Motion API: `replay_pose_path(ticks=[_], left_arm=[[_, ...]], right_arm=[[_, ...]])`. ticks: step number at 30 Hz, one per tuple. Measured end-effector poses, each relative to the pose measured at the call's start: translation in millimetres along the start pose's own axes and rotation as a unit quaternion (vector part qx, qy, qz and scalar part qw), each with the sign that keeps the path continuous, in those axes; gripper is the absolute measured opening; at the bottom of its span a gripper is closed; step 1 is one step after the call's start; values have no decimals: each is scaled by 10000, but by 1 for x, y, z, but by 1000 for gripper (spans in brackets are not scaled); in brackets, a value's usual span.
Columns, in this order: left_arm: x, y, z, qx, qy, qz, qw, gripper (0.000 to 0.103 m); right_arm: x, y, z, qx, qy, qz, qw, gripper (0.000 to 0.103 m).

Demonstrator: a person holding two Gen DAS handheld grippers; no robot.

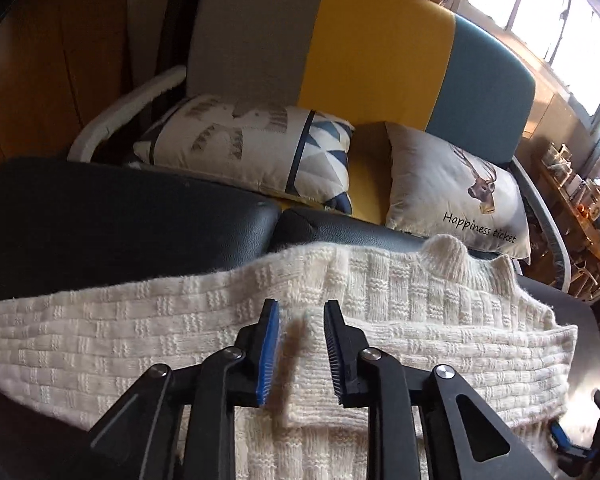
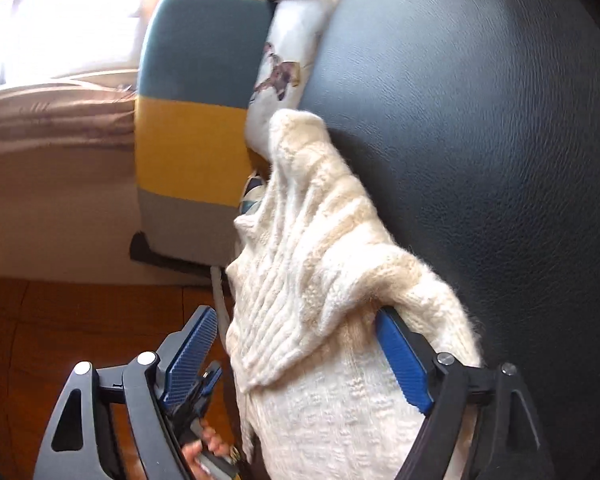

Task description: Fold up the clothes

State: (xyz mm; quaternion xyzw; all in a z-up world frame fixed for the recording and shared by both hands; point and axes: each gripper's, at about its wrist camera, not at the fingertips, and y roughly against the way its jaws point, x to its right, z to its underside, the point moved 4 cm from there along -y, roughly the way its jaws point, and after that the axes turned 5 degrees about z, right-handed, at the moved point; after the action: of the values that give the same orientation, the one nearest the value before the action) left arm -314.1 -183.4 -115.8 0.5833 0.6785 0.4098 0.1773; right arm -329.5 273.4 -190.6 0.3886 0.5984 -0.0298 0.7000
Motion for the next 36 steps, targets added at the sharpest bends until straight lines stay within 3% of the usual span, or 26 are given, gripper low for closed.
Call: replay_pose_path(ticks=[4,7,10,11,15,17,21,24,27,33,34,36], left_arm=[[29,-15,21,-335,-538,513,9967,29],[40,-39,42,-754,-1003,298,9917,29],[40,-38,50,-576,-1156,274,9912,29],[40,-37,50,-577,-1209,277,9906,29],[40,-33,44,-659,-1099,391,9910,29],[40,-25,37,-585,-912,587,9924,29],[54,-5,31,-341,-824,1091,9900,29],[77,0,38,-376,-1086,1368,9839,29],[103,0,51,-466,-1411,1655,9750,29],[179,5,77,-706,-1830,2636,9445,29],[194,6,81,-729,-1934,2759,9387,29],[225,4,89,-792,-2105,3025,9262,29]], right_arm=[[-5,-2,-9,703,-150,-232,9971,87],[-2,8,-14,1250,-137,-148,9920,87],[15,21,-17,1655,-219,66,9859,79],[18,23,-16,1609,-219,52,9867,68],[1,32,-9,1158,406,538,9910,70],[-13,41,-1,1028,957,805,9868,70],[-45,49,-4,1005,2228,1333,9605,70],[-63,33,-24,849,2939,1746,9359,67],[-60,7,-57,629,3014,2235,9248,57],[-37,-36,-105,-153,2463,1974,9487,48],[-35,-41,-106,-295,2464,1926,9494,44],[-36,-47,-104,-509,2583,1948,9449,20]])
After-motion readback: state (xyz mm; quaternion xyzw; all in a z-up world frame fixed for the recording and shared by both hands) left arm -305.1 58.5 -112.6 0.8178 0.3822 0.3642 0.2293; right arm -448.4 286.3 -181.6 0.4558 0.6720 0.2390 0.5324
